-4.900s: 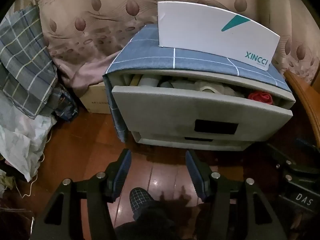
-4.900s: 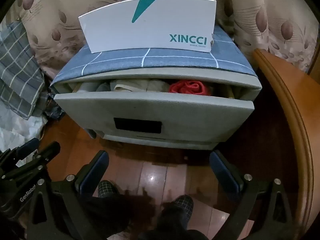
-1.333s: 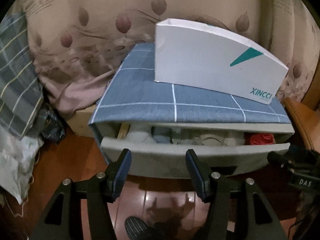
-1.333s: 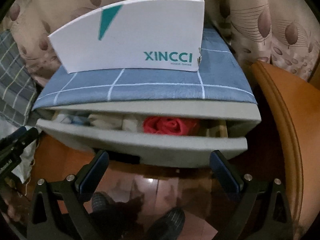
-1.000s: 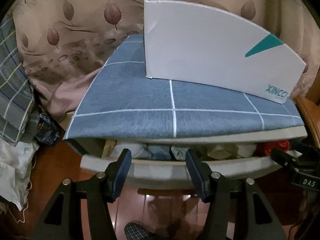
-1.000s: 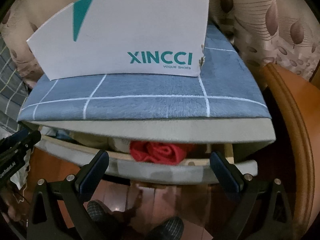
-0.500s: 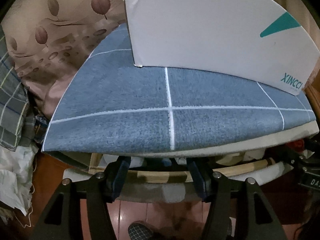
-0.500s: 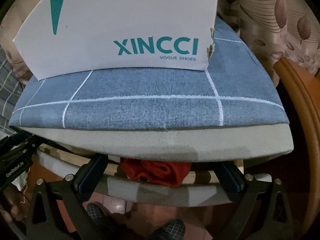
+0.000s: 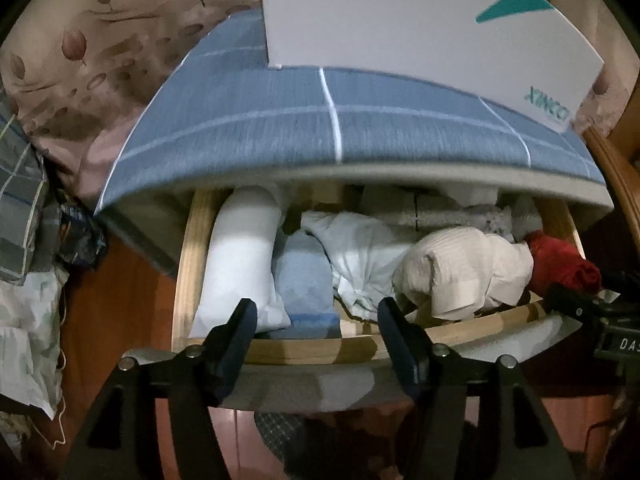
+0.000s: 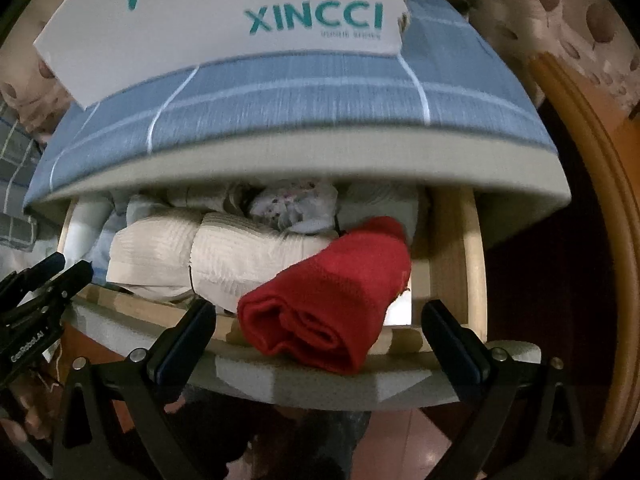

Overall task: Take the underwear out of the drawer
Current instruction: 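Move both tools forward over the open drawer of rolled clothes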

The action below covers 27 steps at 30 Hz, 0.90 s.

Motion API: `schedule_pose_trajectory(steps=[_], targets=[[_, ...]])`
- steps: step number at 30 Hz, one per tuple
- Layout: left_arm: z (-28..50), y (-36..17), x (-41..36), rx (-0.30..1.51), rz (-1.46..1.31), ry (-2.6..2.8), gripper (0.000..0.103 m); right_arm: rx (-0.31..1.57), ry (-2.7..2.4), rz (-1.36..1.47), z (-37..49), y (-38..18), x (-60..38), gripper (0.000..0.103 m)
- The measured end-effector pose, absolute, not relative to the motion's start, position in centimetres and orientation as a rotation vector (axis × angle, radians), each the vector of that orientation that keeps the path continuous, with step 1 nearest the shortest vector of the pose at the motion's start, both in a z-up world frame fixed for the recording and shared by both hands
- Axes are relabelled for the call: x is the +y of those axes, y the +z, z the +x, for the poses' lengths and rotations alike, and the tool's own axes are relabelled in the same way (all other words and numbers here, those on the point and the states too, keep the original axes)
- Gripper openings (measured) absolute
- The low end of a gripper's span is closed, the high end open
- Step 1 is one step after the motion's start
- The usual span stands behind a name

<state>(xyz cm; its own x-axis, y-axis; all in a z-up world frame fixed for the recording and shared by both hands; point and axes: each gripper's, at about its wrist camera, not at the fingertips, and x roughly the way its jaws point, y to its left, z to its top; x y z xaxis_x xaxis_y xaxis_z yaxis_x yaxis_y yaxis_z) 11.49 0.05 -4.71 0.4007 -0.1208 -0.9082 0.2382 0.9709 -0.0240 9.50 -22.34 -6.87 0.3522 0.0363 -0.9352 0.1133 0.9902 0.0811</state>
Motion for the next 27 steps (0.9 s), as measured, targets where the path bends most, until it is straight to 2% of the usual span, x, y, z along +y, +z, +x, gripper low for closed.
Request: schedule_pose_trajectory(steps=[13, 27], targets=[[6.8, -5.1, 1.1, 1.25, 0.153, -0.29, 0.065, 1.375, -0.058, 0.161, 5.4, -7.5, -22.1, 0.101], [6.5, -5.2, 1.3, 1.284, 0.159, -0.291, 0.065, 1.482, -0.039, 0.185, 7.0, -7.6, -22.0, 0.101]])
